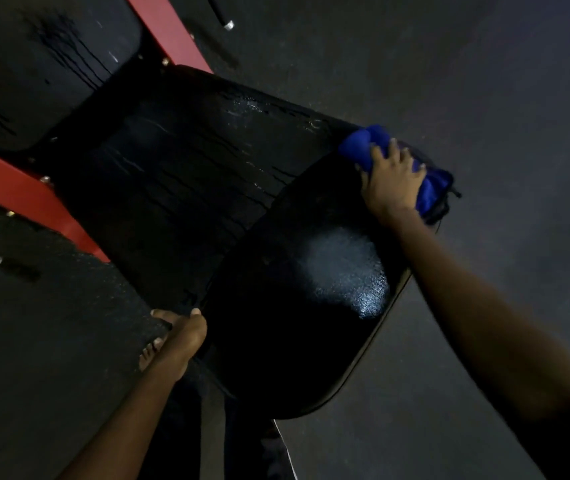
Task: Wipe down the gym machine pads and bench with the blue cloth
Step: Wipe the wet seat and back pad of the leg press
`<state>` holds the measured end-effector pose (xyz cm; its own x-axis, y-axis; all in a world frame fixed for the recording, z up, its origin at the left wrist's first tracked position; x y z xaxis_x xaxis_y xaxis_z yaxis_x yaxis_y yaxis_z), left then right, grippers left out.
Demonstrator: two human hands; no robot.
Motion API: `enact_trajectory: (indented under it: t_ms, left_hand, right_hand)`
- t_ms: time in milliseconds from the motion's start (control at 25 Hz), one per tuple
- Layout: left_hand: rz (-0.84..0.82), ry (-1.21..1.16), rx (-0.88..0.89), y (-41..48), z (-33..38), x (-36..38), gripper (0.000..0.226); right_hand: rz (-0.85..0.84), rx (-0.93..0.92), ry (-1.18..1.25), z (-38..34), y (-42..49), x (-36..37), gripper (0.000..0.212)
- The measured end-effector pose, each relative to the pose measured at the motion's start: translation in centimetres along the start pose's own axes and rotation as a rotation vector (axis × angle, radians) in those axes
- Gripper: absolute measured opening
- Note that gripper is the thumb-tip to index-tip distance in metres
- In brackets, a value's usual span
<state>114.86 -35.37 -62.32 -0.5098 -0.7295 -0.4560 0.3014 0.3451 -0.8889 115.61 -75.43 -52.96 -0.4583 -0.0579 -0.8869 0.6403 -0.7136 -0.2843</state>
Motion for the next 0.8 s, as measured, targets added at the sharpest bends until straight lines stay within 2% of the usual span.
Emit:
enact_trajectory:
  t_ms: [120,200,240,320,440,520,600,640,720,800]
  left_hand:
    - [0.074,0.011,0.053,-2.0,0.1,0.4,0.078]
    - [0.096,0.065,0.127,-2.0,-0.7,0.4,0.077]
    - [0.108,0.084,0.155,-2.0,-1.0,0.3,0.078]
    - [0.100,0.100,0.172,-2.4,-0.9,0.0,0.078]
    - [0.082,0.100,0.253,-3.1,-0.9,-0.4,0.077]
    - [0.120,0.133,0.509,-3.2,-1.6,-1.0,0.072]
    - [0.057,0.262,0.840,-3.3,-2.9,-1.2,0.072]
    - [-0.023,0.345,0.936,-3.5,-3.5,-1.0,0.078]
    - [-0.148,0.482,0.973,-3.8,-4.6,-0.6,0.094]
    - [-0.142,0.537,0.955,-3.5,-4.9,-0.3,0.101]
  right_hand:
    - [-0.056,-0.223,-0.022,-3.9,-10.3,1.7,0.059]
    - [-0.020,-0.383,-0.051,-2.6,-15.4,2.9,0.061]
    - [0.006,-0.390,-0.052,-0.9,-15.3,2.8,0.062]
    - [0.069,-0.274,-0.082,2.4,-11.5,2.2,0.062]
    - [0.053,-0.057,-0.044,5.0,-5.4,0.8,0.059]
    - [0.036,0.014,0.027,3.8,-4.8,0.2,0.060]
    - [-0.011,0.004,0.020,1.0,-7.6,0.4,0.063]
    - [-0.046,-0.056,-0.019,-0.7,-10.0,0.8,0.064]
    - [-0.083,-0.265,-0.096,-3.3,-15.6,1.7,0.066]
    - [-0.047,-0.487,-0.159,-2.4,-16.8,2.1,0.064]
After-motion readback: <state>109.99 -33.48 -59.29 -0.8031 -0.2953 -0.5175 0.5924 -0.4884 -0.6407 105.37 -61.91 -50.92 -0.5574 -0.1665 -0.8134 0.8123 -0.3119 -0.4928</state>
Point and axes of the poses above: each hand's wrist, its own y-axis towards the middle knuckle, its own x-axis out of the palm, z = x × y, the point moved 1 cm from there along y, towards the middle knuckle, and after that the axes turned 10 degrees about -y, right-handed, at the moved point
